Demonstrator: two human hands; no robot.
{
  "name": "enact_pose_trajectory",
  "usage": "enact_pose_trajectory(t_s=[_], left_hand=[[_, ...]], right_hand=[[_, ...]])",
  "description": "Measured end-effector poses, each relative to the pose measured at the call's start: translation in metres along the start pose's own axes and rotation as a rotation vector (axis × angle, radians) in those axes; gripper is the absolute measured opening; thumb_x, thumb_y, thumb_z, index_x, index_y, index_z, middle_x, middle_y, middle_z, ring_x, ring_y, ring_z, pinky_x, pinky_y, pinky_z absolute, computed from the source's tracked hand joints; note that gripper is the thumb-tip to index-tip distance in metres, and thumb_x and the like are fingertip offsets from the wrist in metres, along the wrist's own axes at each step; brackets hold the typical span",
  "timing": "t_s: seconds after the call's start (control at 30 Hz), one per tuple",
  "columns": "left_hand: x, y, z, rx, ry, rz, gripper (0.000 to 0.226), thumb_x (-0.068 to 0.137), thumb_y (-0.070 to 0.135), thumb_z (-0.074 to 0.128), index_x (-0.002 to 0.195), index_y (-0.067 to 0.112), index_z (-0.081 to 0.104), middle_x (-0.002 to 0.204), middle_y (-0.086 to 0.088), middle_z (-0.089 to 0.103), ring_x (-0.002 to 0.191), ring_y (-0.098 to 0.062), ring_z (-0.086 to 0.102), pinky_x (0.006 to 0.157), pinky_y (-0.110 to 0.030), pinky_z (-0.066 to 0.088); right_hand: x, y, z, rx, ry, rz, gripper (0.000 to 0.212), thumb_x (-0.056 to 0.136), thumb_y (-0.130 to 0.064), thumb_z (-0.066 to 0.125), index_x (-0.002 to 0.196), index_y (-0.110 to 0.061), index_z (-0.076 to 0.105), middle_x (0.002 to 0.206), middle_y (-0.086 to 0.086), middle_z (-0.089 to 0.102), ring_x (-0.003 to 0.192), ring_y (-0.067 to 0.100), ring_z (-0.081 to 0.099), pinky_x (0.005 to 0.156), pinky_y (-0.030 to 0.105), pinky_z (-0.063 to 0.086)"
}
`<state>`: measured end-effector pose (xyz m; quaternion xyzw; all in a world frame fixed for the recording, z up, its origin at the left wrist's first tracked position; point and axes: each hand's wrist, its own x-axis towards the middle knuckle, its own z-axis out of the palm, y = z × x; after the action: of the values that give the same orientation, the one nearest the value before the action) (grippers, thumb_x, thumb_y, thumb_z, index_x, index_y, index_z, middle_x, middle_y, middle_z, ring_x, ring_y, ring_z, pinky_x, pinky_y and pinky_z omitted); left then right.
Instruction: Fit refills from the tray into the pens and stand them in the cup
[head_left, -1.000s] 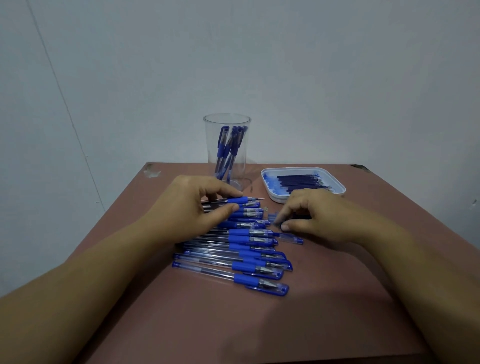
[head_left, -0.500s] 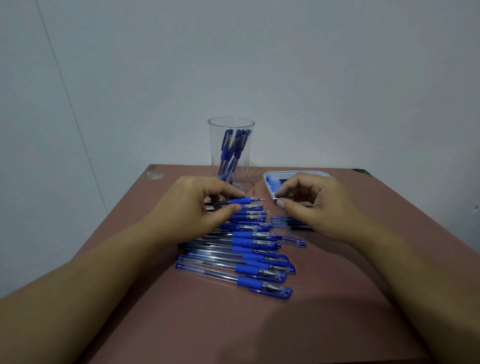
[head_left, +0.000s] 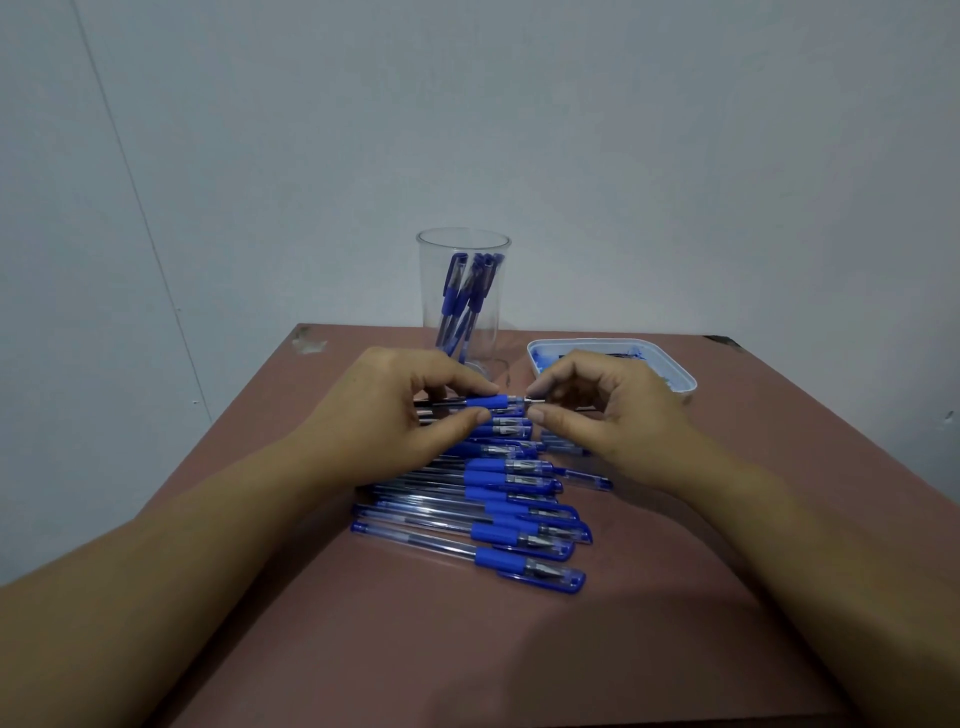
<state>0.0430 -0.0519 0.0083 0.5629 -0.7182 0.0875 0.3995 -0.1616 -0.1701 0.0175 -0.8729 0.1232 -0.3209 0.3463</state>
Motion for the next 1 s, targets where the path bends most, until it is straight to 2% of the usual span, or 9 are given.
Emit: enact_pose_trajectory(t_s=[0.13, 0.27, 0.43, 0.57, 0.7, 0.77, 0.87, 0.93, 1.0], left_hand=[[0.0, 0.002, 0.0, 0.011, 0.012, 0.02, 0.022, 0.084, 0.031, 0.075, 0.105, 0.027, 0.075, 0.086, 0.022, 0.068, 0.078, 0.001, 0.065, 0.067, -0.009, 0.048], [0.0, 0.003, 0.001, 0.019, 0.005, 0.025, 0.022, 0.084, 0.031, 0.074, 0.107, 0.028, 0.074, 0.087, 0.025, 0.065, 0.079, 0.002, 0.065, 0.067, -0.009, 0.048], [0.001, 0.004, 0.0, 0.027, 0.005, 0.023, 0.023, 0.085, 0.032, 0.074, 0.107, 0.03, 0.073, 0.085, 0.029, 0.062, 0.079, 0.004, 0.063, 0.067, -0.007, 0.046], [0.001, 0.004, 0.001, 0.031, 0.007, 0.024, 0.022, 0.084, 0.029, 0.076, 0.106, 0.029, 0.074, 0.086, 0.028, 0.063, 0.078, 0.004, 0.064, 0.067, -0.007, 0.046], [0.0, 0.004, 0.001, 0.018, 0.009, 0.019, 0.023, 0.084, 0.03, 0.075, 0.107, 0.028, 0.074, 0.086, 0.022, 0.068, 0.077, 0.003, 0.064, 0.067, -0.009, 0.047], [0.0, 0.003, 0.001, 0.02, 0.01, 0.012, 0.023, 0.084, 0.03, 0.076, 0.106, 0.028, 0.074, 0.085, 0.021, 0.068, 0.077, 0.002, 0.064, 0.066, -0.01, 0.047], [0.0, 0.003, 0.001, 0.032, -0.001, 0.009, 0.022, 0.084, 0.033, 0.074, 0.106, 0.028, 0.075, 0.086, 0.019, 0.07, 0.077, 0.001, 0.064, 0.067, -0.014, 0.05], [0.0, 0.003, 0.001, 0.027, 0.001, 0.01, 0.023, 0.084, 0.033, 0.073, 0.107, 0.027, 0.075, 0.088, 0.018, 0.071, 0.078, 0.0, 0.065, 0.067, -0.015, 0.051], [0.0, 0.004, 0.001, 0.024, 0.002, 0.013, 0.023, 0.085, 0.031, 0.074, 0.107, 0.028, 0.074, 0.088, 0.02, 0.069, 0.078, 0.002, 0.064, 0.067, -0.013, 0.049]], right_hand=[[0.001, 0.001, 0.004, -0.052, 0.004, -0.012, 0.001, 0.086, -0.036, 0.065, 0.086, -0.037, 0.065, 0.084, -0.013, 0.07, 0.079, 0.007, 0.067, 0.07, 0.02, 0.054], [0.002, 0.003, 0.003, -0.099, 0.009, -0.064, 0.011, 0.083, -0.049, 0.058, 0.092, -0.044, 0.062, 0.086, -0.015, 0.069, 0.082, 0.005, 0.066, 0.071, 0.018, 0.053], [0.003, 0.008, 0.002, -0.221, 0.028, -0.18, 0.03, 0.084, -0.026, 0.075, 0.097, -0.047, 0.057, 0.088, -0.017, 0.064, 0.083, 0.008, 0.063, 0.071, 0.018, 0.052], [0.004, 0.009, 0.002, -0.196, -0.013, -0.163, 0.008, 0.089, -0.042, 0.061, 0.094, -0.048, 0.061, 0.089, -0.019, 0.067, 0.085, 0.004, 0.064, 0.068, 0.013, 0.049], [0.003, 0.008, 0.001, -0.212, 0.019, -0.18, 0.037, 0.082, -0.033, 0.074, 0.107, -0.051, 0.053, 0.086, -0.017, 0.062, 0.082, 0.007, 0.063, 0.072, 0.016, 0.052], [0.004, 0.01, 0.001, -0.259, 0.024, -0.219, 0.031, 0.085, -0.022, 0.074, 0.1, -0.043, 0.058, 0.086, -0.016, 0.063, 0.081, 0.007, 0.062, 0.07, 0.018, 0.051], [0.004, 0.011, 0.001, -0.237, -0.003, -0.203, 0.013, 0.09, -0.037, 0.064, 0.095, -0.048, 0.06, 0.088, -0.019, 0.065, 0.085, 0.004, 0.063, 0.069, 0.013, 0.047], [0.003, 0.012, 0.001, -0.214, 0.003, -0.188, 0.02, 0.087, -0.042, 0.064, 0.103, -0.052, 0.057, 0.088, -0.02, 0.065, 0.086, 0.004, 0.063, 0.071, 0.012, 0.048], [0.002, 0.011, 0.0, -0.23, 0.026, -0.197, 0.035, 0.084, -0.031, 0.074, 0.105, -0.051, 0.054, 0.086, -0.017, 0.062, 0.082, 0.006, 0.062, 0.072, 0.016, 0.051]])
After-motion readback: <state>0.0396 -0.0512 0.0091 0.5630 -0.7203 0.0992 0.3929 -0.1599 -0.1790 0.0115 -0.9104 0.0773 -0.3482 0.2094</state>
